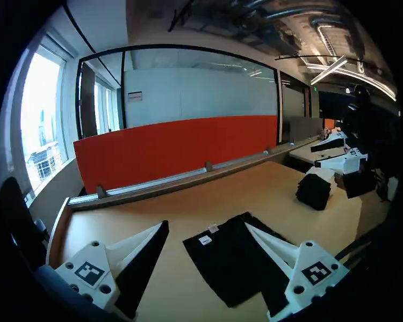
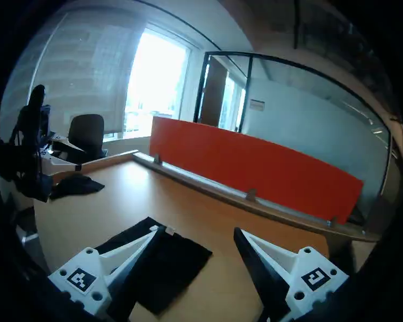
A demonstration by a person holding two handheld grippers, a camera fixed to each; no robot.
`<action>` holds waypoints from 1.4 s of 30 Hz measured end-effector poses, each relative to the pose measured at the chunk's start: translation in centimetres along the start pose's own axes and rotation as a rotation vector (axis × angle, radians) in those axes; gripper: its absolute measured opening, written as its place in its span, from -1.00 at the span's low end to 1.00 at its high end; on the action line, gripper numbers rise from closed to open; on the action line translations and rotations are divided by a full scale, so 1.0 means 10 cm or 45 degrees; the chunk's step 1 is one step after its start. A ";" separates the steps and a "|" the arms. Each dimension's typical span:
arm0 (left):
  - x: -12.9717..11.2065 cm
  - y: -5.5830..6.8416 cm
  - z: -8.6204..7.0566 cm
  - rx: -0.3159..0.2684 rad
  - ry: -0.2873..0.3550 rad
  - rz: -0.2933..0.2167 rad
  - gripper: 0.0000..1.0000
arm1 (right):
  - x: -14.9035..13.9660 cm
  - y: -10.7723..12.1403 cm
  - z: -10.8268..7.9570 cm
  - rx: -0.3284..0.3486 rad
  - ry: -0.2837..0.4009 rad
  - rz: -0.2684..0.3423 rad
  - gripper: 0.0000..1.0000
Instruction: Fold towel
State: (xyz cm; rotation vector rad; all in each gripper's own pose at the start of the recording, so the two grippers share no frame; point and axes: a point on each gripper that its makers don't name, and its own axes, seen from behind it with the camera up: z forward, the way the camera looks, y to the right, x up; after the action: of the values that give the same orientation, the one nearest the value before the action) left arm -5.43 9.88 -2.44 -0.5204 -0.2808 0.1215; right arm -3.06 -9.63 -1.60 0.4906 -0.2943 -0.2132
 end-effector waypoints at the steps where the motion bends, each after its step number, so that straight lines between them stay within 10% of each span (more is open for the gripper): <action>1: -0.03 0.01 0.01 -0.005 -0.008 0.006 0.87 | -0.03 -0.02 0.01 0.011 -0.012 -0.003 1.00; 42: -1.75 0.50 0.43 -0.163 -0.352 0.107 0.87 | -1.87 -0.74 0.48 0.201 -0.376 -0.005 1.00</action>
State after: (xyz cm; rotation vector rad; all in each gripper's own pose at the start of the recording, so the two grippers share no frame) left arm -23.65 12.98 -5.48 -0.6438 -0.5394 0.2592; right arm -23.15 -13.05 -5.42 0.6165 -0.6020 -0.2683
